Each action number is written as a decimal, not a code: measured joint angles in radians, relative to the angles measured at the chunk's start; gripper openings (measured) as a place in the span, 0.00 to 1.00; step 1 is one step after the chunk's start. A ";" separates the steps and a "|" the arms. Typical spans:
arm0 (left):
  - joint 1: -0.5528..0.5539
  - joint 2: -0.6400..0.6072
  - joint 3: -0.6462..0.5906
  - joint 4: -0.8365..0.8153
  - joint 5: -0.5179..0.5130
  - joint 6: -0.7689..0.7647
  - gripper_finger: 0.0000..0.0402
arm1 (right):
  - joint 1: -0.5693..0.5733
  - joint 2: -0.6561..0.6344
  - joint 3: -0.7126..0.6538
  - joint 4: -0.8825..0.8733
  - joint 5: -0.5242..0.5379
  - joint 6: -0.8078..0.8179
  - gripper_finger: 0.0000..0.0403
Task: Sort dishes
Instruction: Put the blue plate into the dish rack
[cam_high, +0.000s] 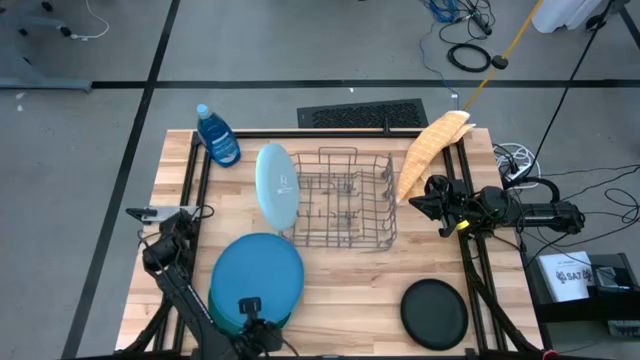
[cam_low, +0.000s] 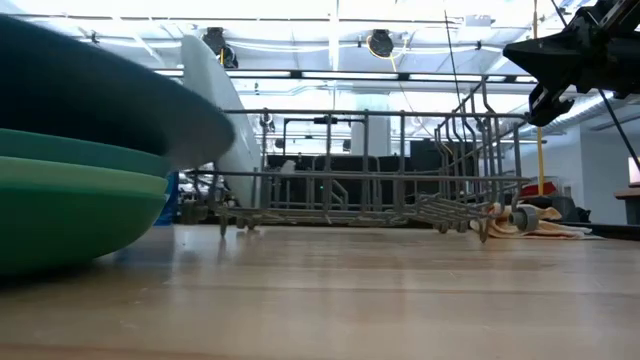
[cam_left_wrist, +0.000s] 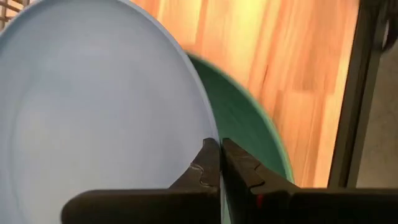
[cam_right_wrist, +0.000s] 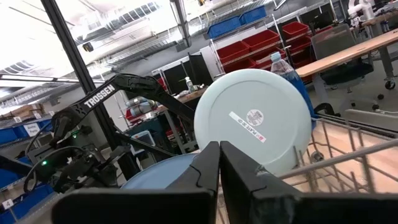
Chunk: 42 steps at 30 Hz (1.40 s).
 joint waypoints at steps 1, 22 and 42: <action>0.004 0.000 0.000 0.006 0.000 0.000 0.00 | 0.000 0.000 0.000 0.000 0.000 0.000 0.02; 0.021 0.000 0.000 0.198 0.012 0.051 0.00 | 0.000 0.000 0.000 0.000 0.000 -0.003 0.02; 0.013 0.000 -0.001 0.090 -0.038 -0.084 0.00 | 0.004 0.002 0.000 0.009 -0.039 -0.059 0.03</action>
